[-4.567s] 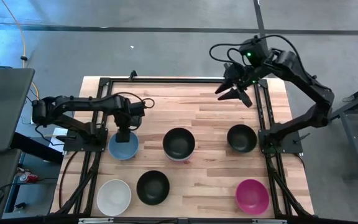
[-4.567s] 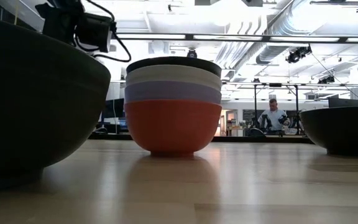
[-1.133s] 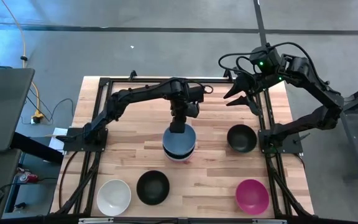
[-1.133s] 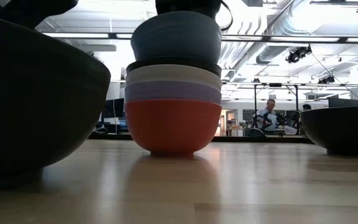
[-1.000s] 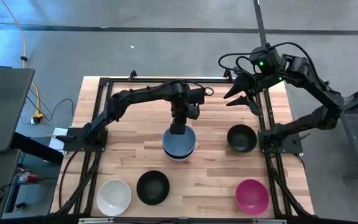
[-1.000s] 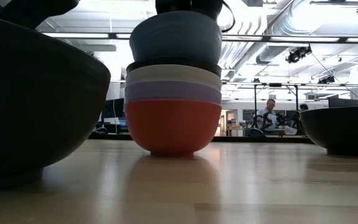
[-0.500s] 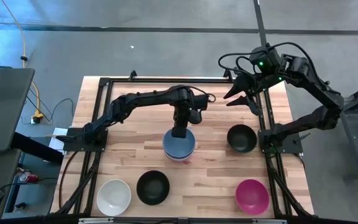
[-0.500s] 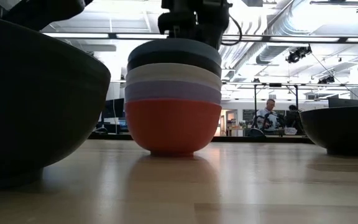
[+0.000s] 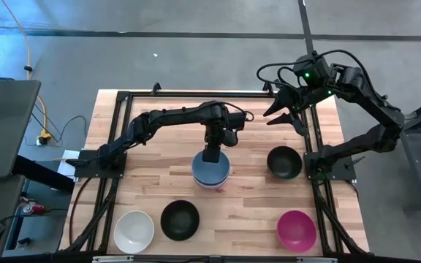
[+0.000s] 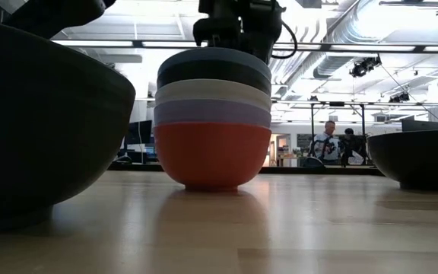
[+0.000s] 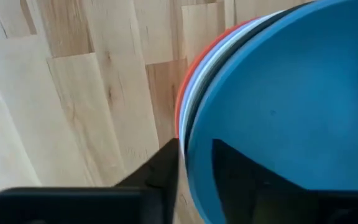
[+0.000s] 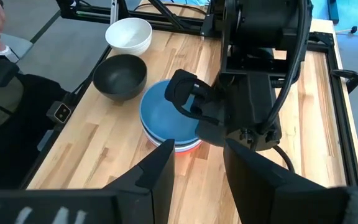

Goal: Nest bowls inside each other
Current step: Stack the blue bowl on the black bowl, then stack the right black bowl on the blue bowl

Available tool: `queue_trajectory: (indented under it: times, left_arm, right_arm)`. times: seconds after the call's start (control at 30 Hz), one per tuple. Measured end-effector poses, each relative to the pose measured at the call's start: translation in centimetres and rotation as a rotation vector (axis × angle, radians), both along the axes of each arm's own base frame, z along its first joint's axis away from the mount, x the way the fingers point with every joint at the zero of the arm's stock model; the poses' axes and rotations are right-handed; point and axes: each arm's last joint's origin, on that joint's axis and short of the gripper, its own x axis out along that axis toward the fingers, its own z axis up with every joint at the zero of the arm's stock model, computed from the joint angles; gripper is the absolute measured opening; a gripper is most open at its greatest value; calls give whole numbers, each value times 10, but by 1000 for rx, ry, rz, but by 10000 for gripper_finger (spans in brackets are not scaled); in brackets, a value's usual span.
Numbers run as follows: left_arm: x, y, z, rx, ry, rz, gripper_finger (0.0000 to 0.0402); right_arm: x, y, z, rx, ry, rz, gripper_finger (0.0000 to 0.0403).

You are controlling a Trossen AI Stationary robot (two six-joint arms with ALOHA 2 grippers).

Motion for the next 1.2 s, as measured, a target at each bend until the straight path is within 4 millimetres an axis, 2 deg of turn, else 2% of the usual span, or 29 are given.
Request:
queue_trajectory:
  times: [0.13, 0.33, 0.43, 0.6, 0.7, 0.8, 1.0, 1.2]
  left_arm:
    - [-3, -1, 14, 8, -46, -11, 152]
    - [-30, 1, 69, 33, -172, 3, 210]
    - [-52, -1, 104, 44, -264, 13, 218]
    - [-97, -9, 162, 88, -416, 39, 220]
    - [-126, -18, 191, 118, -502, 41, 216]
    - [-152, -26, 213, 146, -576, 40, 208]
    - [-191, -42, 240, 175, -680, 18, 190]
    - [-214, -49, 245, 167, -709, -20, 178]
  right_arm:
    - [0, 0, 0, 1, 1, 0, 128]
    - [-1, 0, -1, 36, 26, -45, 128]
    - [0, -3, -5, 60, 97, -159, 128]
    - [-3, -9, -21, 110, 341, -444, 128]
    - [-5, -10, -30, 168, 478, -568, 128]
    - [-2, -12, -32, 221, 494, -658, 128]
    - [7, -18, -38, 221, 530, -725, 128]
    - [13, -12, -38, 318, 502, -434, 128]
